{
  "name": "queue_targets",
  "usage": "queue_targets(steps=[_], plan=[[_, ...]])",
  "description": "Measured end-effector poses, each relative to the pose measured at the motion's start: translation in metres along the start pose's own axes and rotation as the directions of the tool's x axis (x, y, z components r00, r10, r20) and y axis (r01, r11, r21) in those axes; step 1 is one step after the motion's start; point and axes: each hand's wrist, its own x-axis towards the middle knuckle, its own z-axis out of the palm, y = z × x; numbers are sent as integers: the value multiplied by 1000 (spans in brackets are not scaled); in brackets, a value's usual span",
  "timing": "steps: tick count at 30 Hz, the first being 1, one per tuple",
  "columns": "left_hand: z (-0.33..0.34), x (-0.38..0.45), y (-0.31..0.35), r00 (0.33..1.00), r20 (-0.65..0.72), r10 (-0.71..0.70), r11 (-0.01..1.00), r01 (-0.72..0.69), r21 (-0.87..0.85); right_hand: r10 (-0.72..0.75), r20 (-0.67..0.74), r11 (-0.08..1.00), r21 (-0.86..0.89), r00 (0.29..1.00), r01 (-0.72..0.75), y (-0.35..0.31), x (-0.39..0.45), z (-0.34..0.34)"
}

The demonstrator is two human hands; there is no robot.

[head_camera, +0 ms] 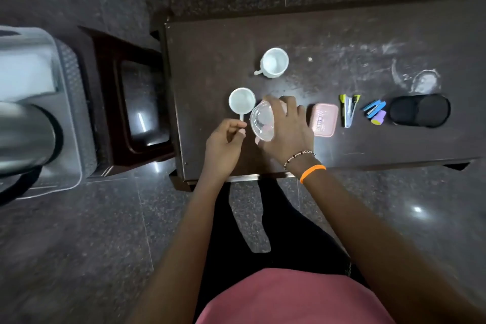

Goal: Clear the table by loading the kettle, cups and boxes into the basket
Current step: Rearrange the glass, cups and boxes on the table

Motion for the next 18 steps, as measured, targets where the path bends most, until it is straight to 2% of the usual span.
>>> queue_targets(steps=[8,13,18], plan=[[66,31,38,995,9,104,985,-104,141,187,-58,981,71,981,-183,78,68,-39],[83,43,38,999,15,46,993,-47,112,254,-24,964,89,967,-251,106,108,-37],[83,46,34,1000,-12,12,990,-10,138,258,30,964,66,966,-259,116,129,-34]])
